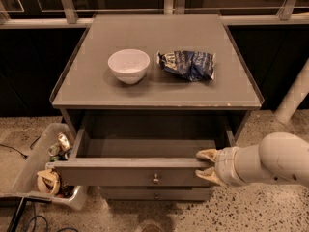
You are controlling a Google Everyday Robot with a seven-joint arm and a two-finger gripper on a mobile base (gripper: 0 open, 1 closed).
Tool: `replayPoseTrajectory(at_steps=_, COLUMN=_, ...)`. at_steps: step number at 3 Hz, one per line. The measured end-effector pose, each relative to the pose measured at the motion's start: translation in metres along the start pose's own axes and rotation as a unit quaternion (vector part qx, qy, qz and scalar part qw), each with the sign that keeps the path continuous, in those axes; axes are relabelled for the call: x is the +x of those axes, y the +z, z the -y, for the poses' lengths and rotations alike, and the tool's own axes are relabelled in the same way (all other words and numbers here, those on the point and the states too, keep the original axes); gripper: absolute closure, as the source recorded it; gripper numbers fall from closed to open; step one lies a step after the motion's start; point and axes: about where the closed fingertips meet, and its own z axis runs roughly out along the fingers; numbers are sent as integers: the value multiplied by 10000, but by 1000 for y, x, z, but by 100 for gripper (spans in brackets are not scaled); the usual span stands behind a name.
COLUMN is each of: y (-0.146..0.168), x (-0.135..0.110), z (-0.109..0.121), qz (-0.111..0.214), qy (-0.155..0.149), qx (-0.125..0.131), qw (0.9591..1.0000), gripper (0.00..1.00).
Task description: Open top drawer
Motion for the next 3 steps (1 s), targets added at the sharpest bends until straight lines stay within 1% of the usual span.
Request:
replayPoseTrajectory(at_steps=1, y=0, x=0, z=0, qz=0, qy=0, qx=0, qw=10000, gripper=53)
replayPoseTrajectory(at_steps=2, y=6, x=6, z=-4, qz=-3, qy=34, qx=-82, qw=10000, gripper=30)
replayPoseTrajectory(at_steps=3, y=5, x=6, z=-2, qz=-3, qy=34, qx=-82, qw=10000, gripper=6)
